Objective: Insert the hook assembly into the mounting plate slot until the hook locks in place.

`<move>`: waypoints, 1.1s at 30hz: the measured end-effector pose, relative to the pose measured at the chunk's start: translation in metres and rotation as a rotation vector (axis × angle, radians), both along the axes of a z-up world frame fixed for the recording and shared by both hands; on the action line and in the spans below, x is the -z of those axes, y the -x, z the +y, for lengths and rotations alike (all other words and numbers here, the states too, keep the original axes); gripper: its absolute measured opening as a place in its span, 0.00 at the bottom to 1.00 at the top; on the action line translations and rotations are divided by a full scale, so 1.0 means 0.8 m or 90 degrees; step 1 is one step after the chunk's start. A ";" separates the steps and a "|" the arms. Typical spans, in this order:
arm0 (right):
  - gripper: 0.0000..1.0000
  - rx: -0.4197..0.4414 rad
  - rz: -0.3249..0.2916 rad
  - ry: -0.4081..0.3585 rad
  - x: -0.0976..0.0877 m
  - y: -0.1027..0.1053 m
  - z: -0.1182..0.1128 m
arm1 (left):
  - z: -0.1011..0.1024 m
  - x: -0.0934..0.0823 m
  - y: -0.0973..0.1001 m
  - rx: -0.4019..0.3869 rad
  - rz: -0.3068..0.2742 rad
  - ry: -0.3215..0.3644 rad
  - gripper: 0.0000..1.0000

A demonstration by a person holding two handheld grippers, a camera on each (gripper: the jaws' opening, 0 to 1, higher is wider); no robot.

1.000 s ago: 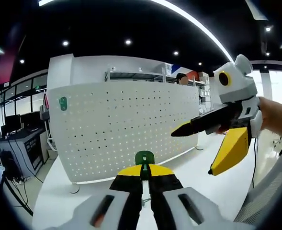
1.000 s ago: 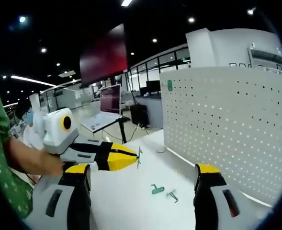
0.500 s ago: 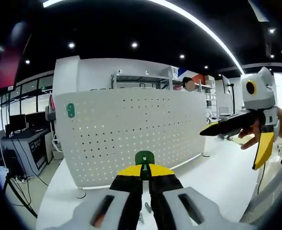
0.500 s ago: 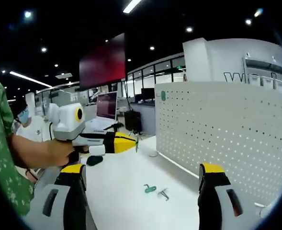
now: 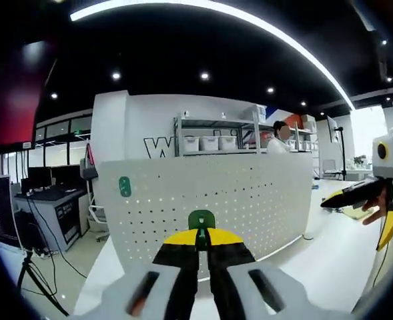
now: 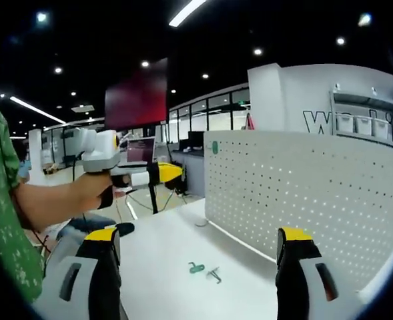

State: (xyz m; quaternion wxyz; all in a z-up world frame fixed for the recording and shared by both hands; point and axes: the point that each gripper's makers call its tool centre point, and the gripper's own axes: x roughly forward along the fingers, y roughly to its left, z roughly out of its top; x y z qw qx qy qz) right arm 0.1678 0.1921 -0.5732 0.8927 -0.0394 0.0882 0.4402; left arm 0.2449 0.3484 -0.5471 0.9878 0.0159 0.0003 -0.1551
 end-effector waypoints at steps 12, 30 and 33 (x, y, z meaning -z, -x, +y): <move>1.00 0.007 -0.013 -0.001 -0.015 -0.007 -0.005 | 0.014 -0.028 -0.022 -0.034 -0.016 0.017 0.03; 1.00 0.017 -0.027 -0.001 -0.031 -0.017 -0.009 | 0.034 -0.049 -0.106 -0.086 -0.036 0.018 0.03; 1.00 0.015 -0.031 0.004 -0.038 -0.017 -0.006 | 0.039 -0.050 -0.123 -0.092 -0.033 0.018 0.03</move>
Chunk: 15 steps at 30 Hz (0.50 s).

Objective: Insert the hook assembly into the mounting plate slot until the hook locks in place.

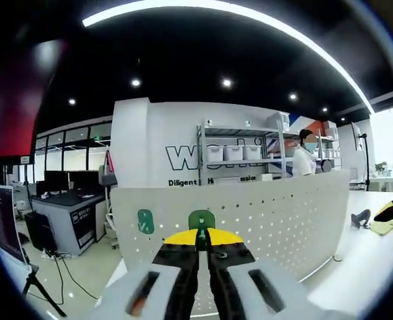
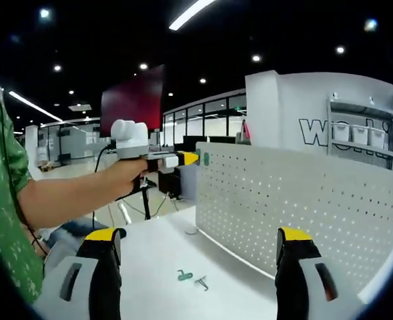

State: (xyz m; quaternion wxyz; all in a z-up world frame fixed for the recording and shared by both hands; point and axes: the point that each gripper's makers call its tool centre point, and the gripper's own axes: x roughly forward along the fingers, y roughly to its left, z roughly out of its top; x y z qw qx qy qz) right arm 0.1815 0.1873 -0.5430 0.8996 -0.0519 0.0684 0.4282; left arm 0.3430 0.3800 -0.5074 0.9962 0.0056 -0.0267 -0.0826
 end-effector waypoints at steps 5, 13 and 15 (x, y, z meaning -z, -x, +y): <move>0.99 -0.001 -0.004 -0.001 -0.007 -0.005 0.005 | 0.006 0.003 -0.026 -0.011 0.004 -0.004 0.03; 0.99 -0.001 -0.019 -0.008 -0.025 -0.015 0.009 | 0.018 0.011 -0.062 -0.029 0.012 0.004 0.03; 0.99 -0.001 -0.024 -0.007 -0.029 -0.017 0.011 | 0.019 0.013 -0.067 -0.034 0.012 0.000 0.03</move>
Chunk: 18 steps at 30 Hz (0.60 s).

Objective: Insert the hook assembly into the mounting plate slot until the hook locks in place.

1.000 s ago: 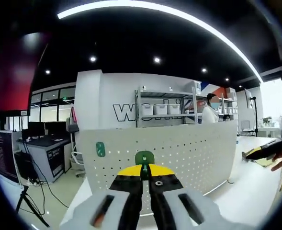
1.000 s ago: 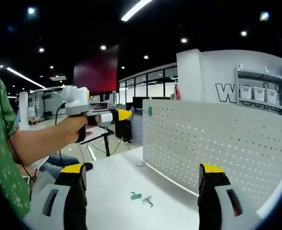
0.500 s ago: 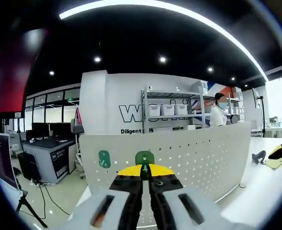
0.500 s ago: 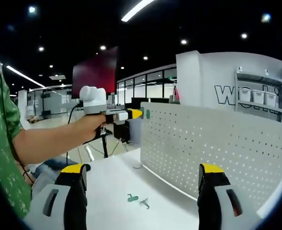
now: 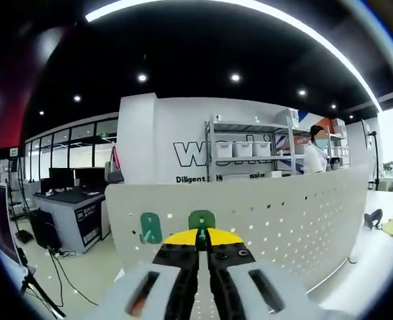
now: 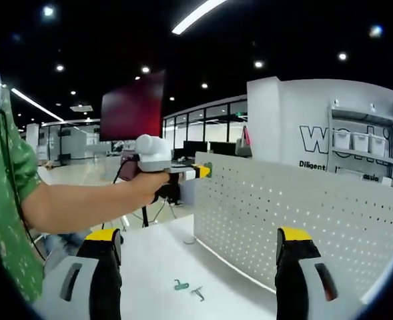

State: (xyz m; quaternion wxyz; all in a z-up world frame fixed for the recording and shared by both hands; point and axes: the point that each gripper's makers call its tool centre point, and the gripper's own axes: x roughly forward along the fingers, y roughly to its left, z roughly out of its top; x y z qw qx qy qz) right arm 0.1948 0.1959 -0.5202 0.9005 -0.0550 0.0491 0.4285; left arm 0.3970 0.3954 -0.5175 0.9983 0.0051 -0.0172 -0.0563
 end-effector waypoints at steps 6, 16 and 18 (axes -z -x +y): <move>0.99 -0.003 -0.003 0.001 -0.003 -0.005 0.003 | 0.003 0.003 -0.013 -0.007 0.002 0.002 0.03; 0.99 0.003 0.002 -0.003 -0.001 -0.014 -0.018 | 0.009 0.005 -0.027 -0.011 0.006 -0.002 0.03; 1.00 0.002 0.003 -0.006 -0.002 -0.014 -0.022 | 0.009 0.005 -0.028 -0.012 0.006 -0.004 0.03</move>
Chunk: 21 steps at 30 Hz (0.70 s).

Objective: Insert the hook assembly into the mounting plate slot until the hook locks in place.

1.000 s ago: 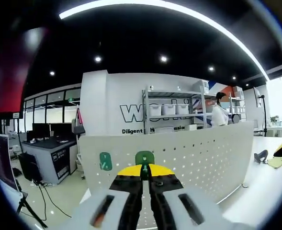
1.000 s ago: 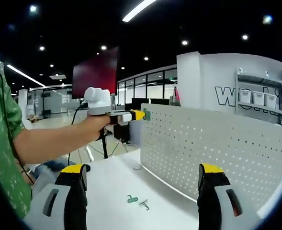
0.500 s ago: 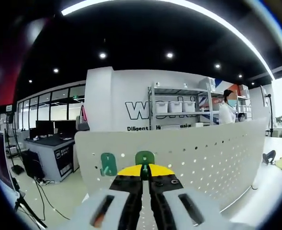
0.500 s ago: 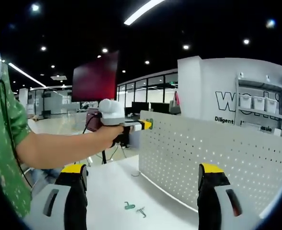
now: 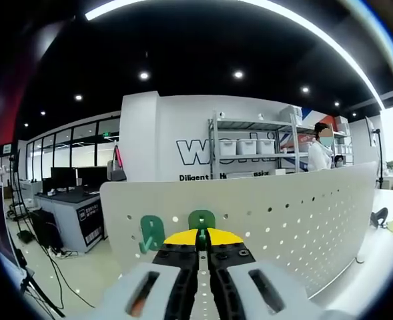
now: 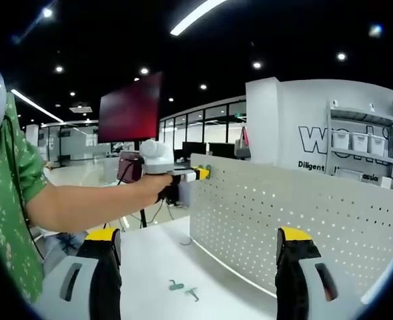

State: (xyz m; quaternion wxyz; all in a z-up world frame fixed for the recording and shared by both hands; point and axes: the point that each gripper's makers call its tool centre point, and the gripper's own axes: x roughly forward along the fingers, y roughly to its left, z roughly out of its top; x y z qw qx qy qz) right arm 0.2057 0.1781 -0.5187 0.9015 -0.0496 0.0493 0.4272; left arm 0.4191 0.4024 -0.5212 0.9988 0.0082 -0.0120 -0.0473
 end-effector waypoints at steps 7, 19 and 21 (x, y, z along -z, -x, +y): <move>1.00 0.005 -0.003 0.002 0.001 -0.002 -0.011 | -0.002 0.001 -0.005 0.001 0.001 0.000 0.03; 0.99 0.008 0.006 0.012 0.008 -0.004 -0.020 | -0.002 0.005 -0.008 -0.002 0.004 -0.001 0.03; 0.99 0.007 0.007 0.014 0.009 -0.004 -0.020 | -0.001 0.005 -0.009 -0.003 0.004 -0.001 0.03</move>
